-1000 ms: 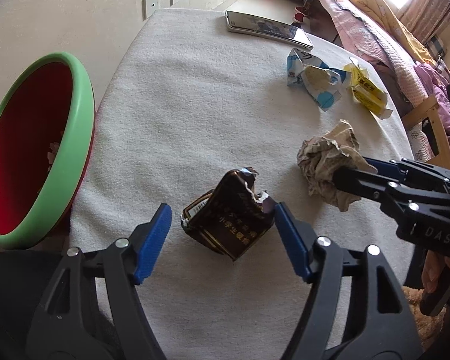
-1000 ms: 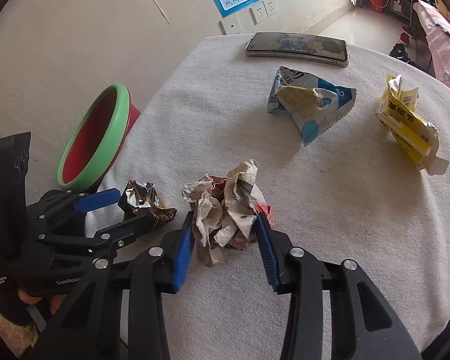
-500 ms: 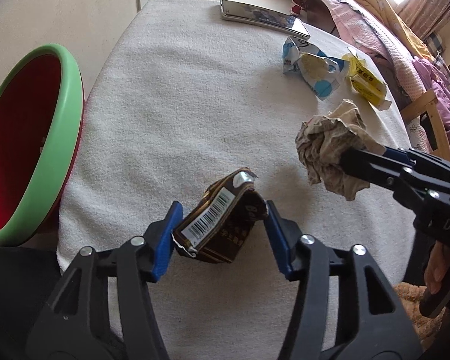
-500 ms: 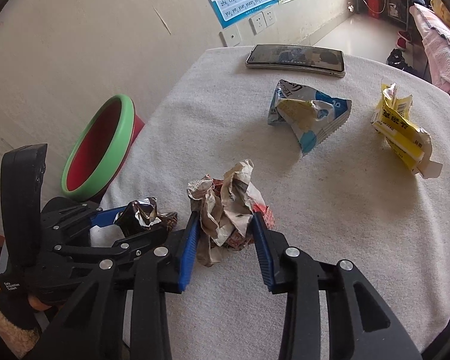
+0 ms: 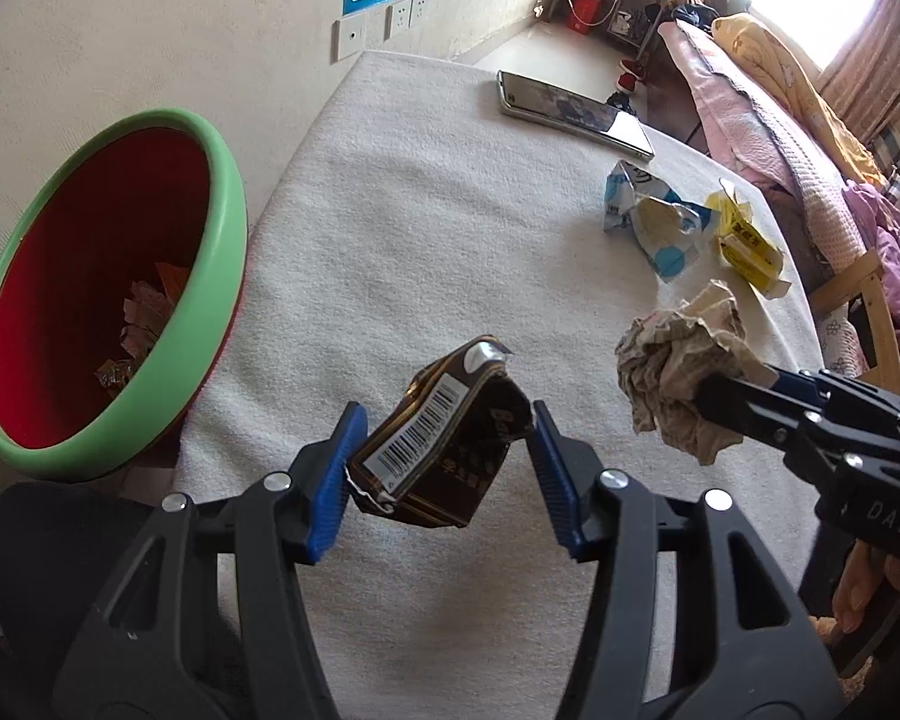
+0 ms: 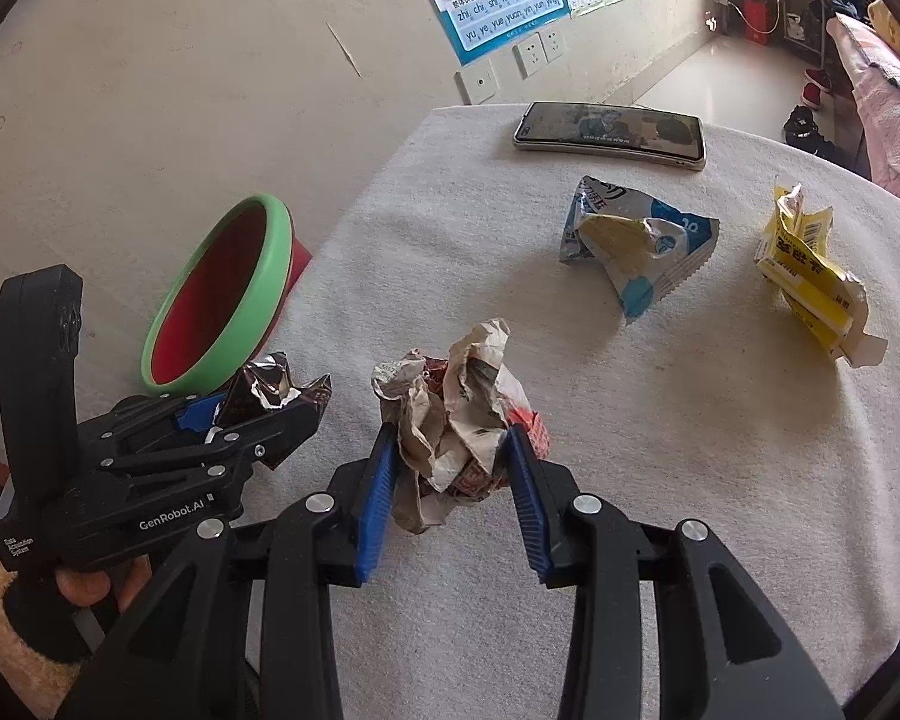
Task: Collect trash
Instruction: 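Carry the brown wrapper and paper ball over the green-rimmed bin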
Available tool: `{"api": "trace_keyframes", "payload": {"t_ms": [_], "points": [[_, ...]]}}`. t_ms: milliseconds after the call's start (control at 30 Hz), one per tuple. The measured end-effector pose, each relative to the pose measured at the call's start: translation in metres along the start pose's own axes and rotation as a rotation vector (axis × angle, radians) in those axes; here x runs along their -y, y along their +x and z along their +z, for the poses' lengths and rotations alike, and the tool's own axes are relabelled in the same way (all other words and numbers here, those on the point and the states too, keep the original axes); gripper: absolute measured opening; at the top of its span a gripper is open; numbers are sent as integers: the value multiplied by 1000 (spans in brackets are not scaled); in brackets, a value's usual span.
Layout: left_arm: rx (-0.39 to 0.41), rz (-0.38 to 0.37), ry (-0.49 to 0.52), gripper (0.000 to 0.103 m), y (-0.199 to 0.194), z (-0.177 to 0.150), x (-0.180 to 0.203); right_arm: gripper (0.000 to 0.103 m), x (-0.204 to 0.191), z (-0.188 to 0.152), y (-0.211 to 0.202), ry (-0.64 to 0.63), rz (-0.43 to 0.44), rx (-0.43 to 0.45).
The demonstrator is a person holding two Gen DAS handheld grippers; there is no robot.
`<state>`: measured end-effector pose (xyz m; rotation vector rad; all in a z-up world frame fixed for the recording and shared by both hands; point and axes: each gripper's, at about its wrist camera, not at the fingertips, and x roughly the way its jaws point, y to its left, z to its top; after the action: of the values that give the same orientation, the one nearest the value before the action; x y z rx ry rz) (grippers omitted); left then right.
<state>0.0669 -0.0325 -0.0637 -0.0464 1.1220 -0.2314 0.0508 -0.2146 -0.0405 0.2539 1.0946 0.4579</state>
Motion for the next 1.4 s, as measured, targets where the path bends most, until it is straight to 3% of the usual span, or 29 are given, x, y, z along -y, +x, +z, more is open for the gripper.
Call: {"api": "trace_keyframes", "payload": {"t_ms": [200,1400], "points": [[44,31,11,52,-14,3,-5,37,-11,3,0,-25,5,2],[116,84,-127,52,-38,14,-53,37,-70,20,-6,-159,-7,38]]}}
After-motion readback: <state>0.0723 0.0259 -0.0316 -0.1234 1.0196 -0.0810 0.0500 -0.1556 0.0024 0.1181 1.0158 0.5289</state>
